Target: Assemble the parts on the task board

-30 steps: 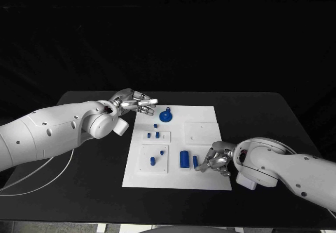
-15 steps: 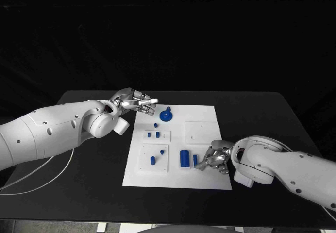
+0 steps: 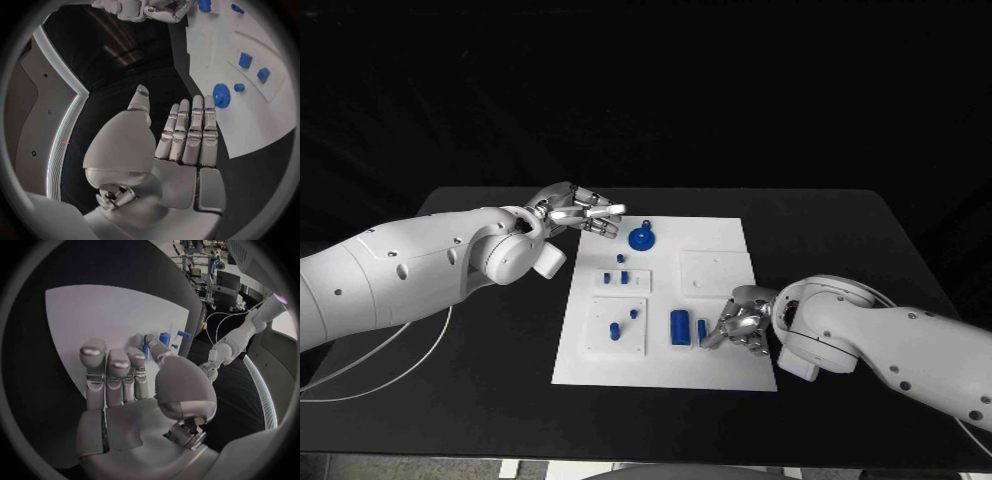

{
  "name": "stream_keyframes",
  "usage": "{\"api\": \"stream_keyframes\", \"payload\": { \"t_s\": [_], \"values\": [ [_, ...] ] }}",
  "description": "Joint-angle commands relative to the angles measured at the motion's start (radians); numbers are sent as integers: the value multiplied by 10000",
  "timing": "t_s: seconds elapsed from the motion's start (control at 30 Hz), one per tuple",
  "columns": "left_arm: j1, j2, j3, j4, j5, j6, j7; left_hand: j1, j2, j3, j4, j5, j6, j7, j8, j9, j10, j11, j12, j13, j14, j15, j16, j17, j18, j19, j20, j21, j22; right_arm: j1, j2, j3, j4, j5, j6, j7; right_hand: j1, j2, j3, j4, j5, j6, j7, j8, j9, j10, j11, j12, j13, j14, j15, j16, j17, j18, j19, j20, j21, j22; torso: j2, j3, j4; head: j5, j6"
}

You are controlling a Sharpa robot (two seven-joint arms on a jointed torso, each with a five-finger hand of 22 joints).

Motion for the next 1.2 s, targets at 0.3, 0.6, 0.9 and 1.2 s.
{"api": "stream_keyframes", "payload": {
  "t_s": [0.3, 0.6, 0.9, 1.2],
  "values": [
    [6, 43, 3, -143, 150, 27, 126, -27, 116, -13, -149, -5, -40, 8, -5, 6, -73, -4, 13, 10, -53, -4, -29, -2, -19, -49, 6, 58, -17, -128, -210, 62, -247, 521, 18, 247, 67, -430, -3683, 2271, 1901, -544, 215, -26, -22, -203, 88, -112, -32, -65, 46, -195, -103, 72, 437, -3, -343, 842, -48, -7, -43, -4, 215],
    [3, 197, -12, -479, 1103, -505, 405, -43, 217, -56, -293, 117, -54, 8, -4, 6, -62, -5, 14, 10, -85, 6, -34, -9, -5, -37, 13, 68, -17, 39, -184, 659, -1058, 1614, -840, 1288, 496, -816, -4291, 3401, 1105, -1189, 389, -35, -23, -318, 198, -202, -147, -101, 127, -273, -151, 169, 439, 75, -551, 828, -182, -71, -163, -61, 583],
    [6, 554, -19, -1147, 2499, -1373, 948, 1, 685, -267, -950, 375, -39, 6, -4, 2, -225, 35, 10, 7, -427, 87, -51, -27, 71, -97, 104, 28, -57, 625, 490, 842, -3309, 3608, -2720, 5104, 1074, 586, -4758, 1716, 1615, -1317, 483, -51, -50, -1222, 325, -2878, -2280, -866, 318, -2420, -2380, 335, -193, 274, -5349, -1129, -436, -115, -333, -94, 1415],
    [9, 1106, 14, -1964, 3237, -1556, 1329, 5, 815, -299, -1044, 378, -201, -74, -20, -7, -652, 38, 4, -6, -836, 105, -60, -67, 55, -326, 217, -152, -162, 890, 1571, 1317, -5746, 5520, -3199, 7932, 1690, 1087, -3241, 582, 1732, -2515, 928, -74, -146, -2714, 1652, -7661, -11856, -2835, 2098, -9593, -8191, 461, -4451, 2203, -6995, -8529, -646, -38, -395, -6, 1937]
  ]
}}
